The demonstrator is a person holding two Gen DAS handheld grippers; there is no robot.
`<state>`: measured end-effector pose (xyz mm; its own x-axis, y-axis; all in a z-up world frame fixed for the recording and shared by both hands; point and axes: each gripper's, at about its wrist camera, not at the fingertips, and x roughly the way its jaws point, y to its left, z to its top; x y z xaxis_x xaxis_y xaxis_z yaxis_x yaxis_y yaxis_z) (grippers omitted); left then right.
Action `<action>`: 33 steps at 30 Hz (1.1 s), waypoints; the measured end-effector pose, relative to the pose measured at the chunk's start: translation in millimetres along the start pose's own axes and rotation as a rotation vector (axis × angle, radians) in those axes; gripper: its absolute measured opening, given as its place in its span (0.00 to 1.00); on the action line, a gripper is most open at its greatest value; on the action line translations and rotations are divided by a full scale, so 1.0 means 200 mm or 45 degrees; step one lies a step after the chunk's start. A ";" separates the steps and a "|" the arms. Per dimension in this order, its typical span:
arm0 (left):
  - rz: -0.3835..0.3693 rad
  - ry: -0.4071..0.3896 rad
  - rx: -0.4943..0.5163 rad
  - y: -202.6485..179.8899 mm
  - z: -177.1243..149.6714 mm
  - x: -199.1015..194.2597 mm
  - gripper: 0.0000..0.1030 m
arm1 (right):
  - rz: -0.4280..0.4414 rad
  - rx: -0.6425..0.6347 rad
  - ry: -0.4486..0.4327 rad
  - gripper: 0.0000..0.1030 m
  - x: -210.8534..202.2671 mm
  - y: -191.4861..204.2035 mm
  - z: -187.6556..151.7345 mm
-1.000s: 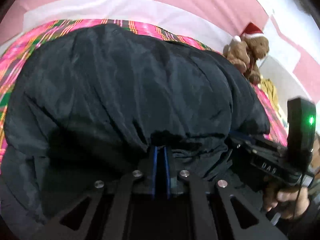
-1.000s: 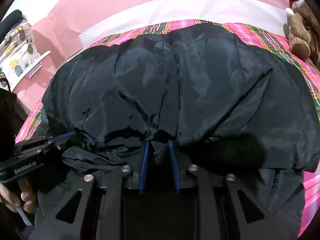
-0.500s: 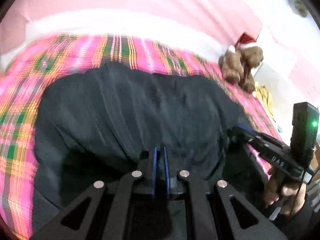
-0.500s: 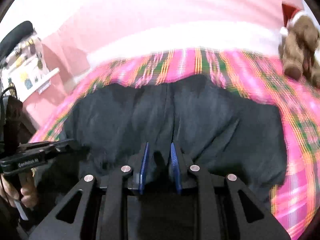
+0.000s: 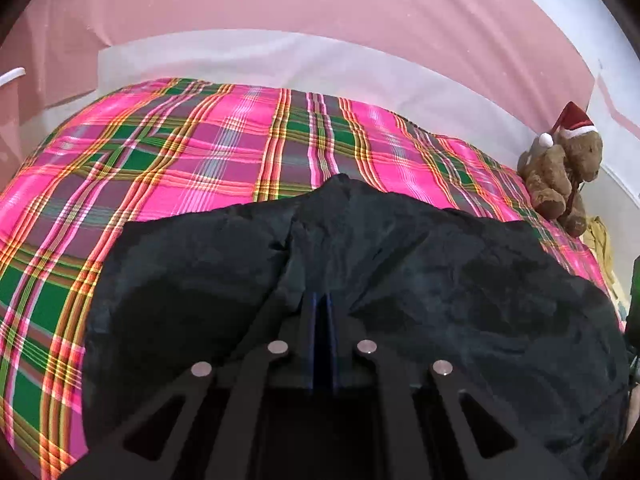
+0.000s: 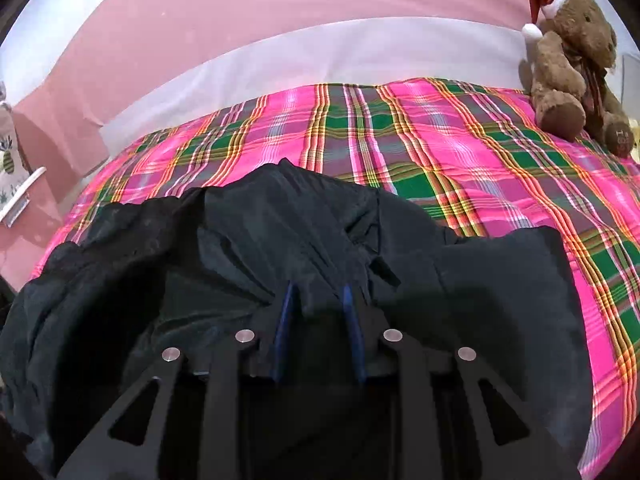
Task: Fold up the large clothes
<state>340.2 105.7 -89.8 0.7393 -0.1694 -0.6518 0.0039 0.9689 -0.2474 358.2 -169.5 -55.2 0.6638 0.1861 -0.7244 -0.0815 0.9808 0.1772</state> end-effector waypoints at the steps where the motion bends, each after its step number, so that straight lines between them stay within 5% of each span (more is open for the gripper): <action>1: -0.006 0.006 -0.008 0.00 0.01 0.01 0.08 | -0.004 -0.001 0.007 0.25 0.00 0.00 0.00; 6: -0.054 0.015 -0.056 0.02 0.06 -0.18 0.07 | -0.015 0.011 -0.036 0.26 -0.20 0.05 0.08; 9: -0.107 -0.050 -0.004 -0.01 0.03 -0.39 0.07 | 0.111 0.006 -0.119 0.27 -0.43 0.12 0.07; 12: -0.186 -0.044 0.049 -0.08 -0.07 -0.52 0.07 | 0.236 -0.076 -0.088 0.27 -0.55 0.26 -0.05; 18: -0.151 0.173 0.097 -0.16 -0.30 -0.29 0.08 | 0.200 -0.140 0.149 0.27 -0.24 0.34 -0.25; 26: -0.208 0.129 0.133 -0.25 -0.30 -0.52 0.07 | 0.252 -0.146 0.058 0.27 -0.52 0.38 -0.26; 33: -0.203 0.232 0.123 -0.33 -0.41 -0.28 0.07 | 0.224 -0.124 0.200 0.27 -0.26 0.38 -0.42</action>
<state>243.0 37.2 -95.1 0.5906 -0.3428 -0.7305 0.1817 0.9385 -0.2935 255.2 -100.0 -58.8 0.5103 0.3539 -0.7838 -0.2617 0.9321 0.2504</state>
